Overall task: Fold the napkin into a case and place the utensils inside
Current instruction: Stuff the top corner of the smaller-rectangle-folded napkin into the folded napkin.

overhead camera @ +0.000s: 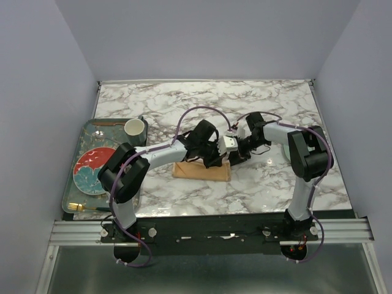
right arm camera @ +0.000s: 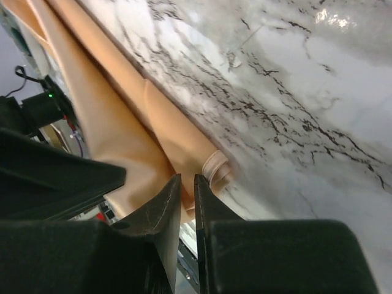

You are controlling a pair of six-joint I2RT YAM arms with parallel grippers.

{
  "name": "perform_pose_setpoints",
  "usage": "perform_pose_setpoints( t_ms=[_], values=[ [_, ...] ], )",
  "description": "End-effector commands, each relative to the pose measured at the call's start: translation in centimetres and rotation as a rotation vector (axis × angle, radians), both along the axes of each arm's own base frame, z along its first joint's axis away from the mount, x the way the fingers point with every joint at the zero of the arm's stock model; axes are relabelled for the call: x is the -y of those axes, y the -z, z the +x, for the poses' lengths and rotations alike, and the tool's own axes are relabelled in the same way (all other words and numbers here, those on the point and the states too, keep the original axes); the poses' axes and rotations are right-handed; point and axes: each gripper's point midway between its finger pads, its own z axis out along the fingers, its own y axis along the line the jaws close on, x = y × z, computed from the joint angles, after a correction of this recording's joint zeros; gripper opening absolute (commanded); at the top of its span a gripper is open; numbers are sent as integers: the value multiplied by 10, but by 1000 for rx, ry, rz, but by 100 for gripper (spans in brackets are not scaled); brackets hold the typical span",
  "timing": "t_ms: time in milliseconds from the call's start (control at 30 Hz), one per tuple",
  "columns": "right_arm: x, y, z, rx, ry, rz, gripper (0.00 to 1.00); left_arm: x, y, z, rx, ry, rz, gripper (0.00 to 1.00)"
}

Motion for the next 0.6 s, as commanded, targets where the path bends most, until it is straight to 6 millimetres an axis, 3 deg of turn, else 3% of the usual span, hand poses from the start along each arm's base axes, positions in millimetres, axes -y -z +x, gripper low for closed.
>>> perform_pose_setpoints(
  t_ms=[0, 233, 567],
  values=[
    [6, 28, -3, -42, -5, -103, 21, 1, -18, 0, 40, -40, -33, 0],
    [9, 37, 13, -21, 5, -163, 21, -10, -12, -24, -114, -84, 7, 0],
    [9, 26, 21, 73, -44, -152, 21, -17, 11, -43, -367, -190, 40, 0]
  ],
)
